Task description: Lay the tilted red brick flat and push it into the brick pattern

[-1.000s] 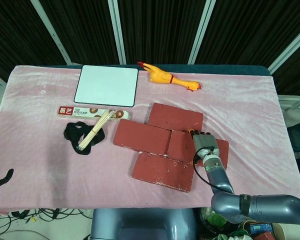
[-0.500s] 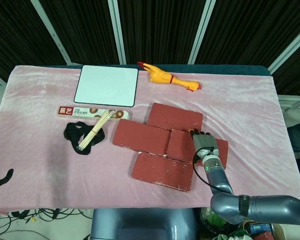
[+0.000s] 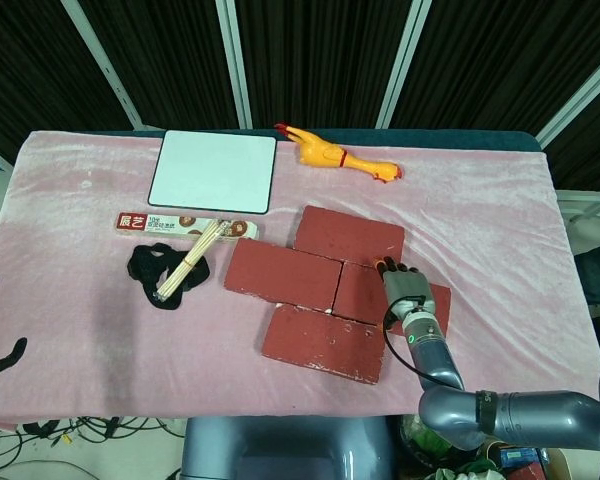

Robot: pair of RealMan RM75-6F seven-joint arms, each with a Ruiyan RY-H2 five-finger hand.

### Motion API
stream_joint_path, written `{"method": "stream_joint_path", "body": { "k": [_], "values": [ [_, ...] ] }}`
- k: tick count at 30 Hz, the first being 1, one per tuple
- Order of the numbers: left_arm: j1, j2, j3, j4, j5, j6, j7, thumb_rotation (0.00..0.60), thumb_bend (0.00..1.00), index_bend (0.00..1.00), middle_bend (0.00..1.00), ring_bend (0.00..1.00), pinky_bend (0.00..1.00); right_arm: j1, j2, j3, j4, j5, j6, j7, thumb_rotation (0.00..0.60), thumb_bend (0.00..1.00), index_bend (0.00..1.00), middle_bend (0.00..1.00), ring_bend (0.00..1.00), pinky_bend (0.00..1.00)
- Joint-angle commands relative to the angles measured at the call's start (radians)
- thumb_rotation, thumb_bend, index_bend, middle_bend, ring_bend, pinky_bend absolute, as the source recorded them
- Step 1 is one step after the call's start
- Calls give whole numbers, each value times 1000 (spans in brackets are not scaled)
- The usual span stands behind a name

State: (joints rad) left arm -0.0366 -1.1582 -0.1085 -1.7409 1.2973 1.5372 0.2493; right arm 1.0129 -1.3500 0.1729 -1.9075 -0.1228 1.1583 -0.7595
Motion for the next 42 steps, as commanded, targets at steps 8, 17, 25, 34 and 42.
{"method": "stream_joint_path", "body": {
  "k": [8, 17, 25, 34, 42],
  "values": [
    [0, -2, -2, -1, -4, 1, 3, 600, 251, 76, 24, 0, 0, -6, 4, 5, -5, -22, -16, 19, 600, 0, 0, 0, 74, 139],
    [0, -2, -3, 1, -1, 4, 2, 600, 252, 76, 24, 0, 0, -35, 75, 33, -59, -63, 0, 71, 600, 0, 0, 0, 75, 139],
    [1, -1, -1, 9, 22, 14, -10, 600, 252, 76, 24, 0, 0, -202, 226, -84, -180, -503, 178, 146, 600, 0, 0, 0, 68, 139],
    [1, 0, 11, 6, 56, 22, -8, 600, 252, 76, 24, 0, 0, -549, 234, -311, -4, -1154, 542, 386, 600, 0, 0, 0, 62, 139],
    [8, 10, 23, -8, 86, 31, -35, 600, 252, 78, 24, 0, 0, -724, 111, -364, 251, -1281, 702, 458, 600, 0, 0, 0, 62, 139]
  ]
}}
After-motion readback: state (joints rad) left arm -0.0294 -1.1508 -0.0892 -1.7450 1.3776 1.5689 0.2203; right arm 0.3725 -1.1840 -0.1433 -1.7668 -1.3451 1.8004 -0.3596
